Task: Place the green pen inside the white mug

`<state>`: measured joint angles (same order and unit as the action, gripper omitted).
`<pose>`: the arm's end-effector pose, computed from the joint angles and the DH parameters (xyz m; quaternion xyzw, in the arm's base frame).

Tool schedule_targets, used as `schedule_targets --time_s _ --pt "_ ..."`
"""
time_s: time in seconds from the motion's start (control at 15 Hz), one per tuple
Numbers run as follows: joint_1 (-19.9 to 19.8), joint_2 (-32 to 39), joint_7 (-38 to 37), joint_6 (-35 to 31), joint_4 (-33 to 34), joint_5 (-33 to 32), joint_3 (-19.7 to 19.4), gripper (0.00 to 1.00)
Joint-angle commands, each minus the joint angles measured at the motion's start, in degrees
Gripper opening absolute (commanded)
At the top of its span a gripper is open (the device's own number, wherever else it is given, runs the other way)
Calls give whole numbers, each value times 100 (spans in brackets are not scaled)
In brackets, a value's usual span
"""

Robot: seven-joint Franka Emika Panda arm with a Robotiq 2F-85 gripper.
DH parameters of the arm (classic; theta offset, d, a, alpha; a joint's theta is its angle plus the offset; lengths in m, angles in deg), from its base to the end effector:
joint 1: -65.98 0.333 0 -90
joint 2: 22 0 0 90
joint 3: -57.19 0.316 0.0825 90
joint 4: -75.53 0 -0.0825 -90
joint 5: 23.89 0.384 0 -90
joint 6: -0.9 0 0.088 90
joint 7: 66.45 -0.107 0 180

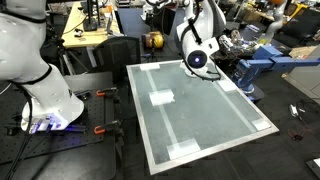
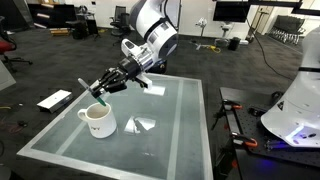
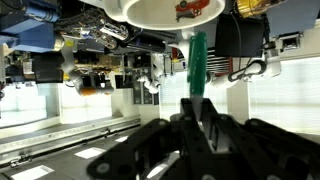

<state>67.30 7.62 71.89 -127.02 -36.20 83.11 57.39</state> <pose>0.6225 0.0454 0.2186 -0.7331 -0.3604 -0.5067 0.2757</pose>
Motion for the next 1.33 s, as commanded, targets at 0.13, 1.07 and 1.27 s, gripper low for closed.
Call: schedule_targets --time_s 0.13,1.07,1.27 --pt "122 377 83 -115 410 148 -113 4" --pt "109 834 -90 -108 892 77 -122 53" --pt "93 780 -63 -85 883 99 -115 75"
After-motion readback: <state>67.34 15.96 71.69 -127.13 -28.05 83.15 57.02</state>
